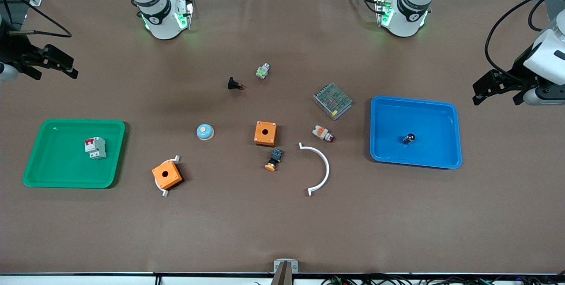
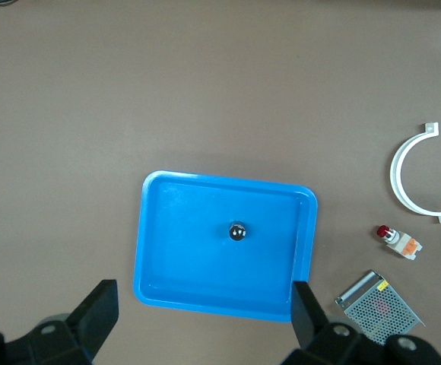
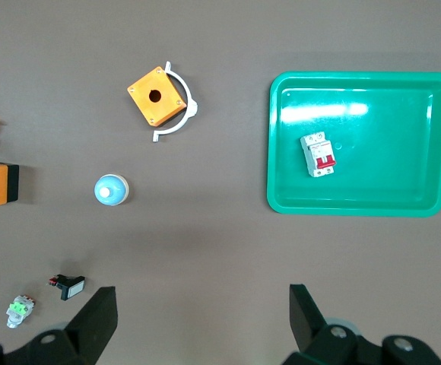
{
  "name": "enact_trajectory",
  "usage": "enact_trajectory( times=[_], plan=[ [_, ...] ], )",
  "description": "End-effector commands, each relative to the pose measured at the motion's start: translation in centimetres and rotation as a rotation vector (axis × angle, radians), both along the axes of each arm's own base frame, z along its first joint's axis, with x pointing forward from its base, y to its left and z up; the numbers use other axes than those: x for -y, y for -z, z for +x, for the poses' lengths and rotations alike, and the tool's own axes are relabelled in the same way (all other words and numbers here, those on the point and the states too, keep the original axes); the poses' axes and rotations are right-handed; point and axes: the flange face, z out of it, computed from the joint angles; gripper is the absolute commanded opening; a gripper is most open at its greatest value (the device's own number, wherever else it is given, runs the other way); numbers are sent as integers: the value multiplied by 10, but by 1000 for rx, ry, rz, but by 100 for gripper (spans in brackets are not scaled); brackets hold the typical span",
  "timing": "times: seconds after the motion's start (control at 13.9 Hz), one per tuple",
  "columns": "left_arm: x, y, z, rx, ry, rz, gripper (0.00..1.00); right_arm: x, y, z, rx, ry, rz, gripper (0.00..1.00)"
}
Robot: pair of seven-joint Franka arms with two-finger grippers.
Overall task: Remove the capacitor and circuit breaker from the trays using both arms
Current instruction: 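Move the left gripper over the black capacitor in the blue tray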
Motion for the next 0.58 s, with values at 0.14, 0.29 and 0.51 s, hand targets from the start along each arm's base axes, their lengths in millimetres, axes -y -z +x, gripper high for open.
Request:
enact_trajectory(
  times=[0.14,0.29,0.51],
  plan=[
    [1,-4,0,7,-4,-1,100,-3,-1,-2,9,8,3,100],
    [1,-4,0,5,-4,-1,100,-2,0,-1,12,10,2,100],
    [8,16,6,-33,6,-2,100,1,6,6,18,15,1,100]
  ],
)
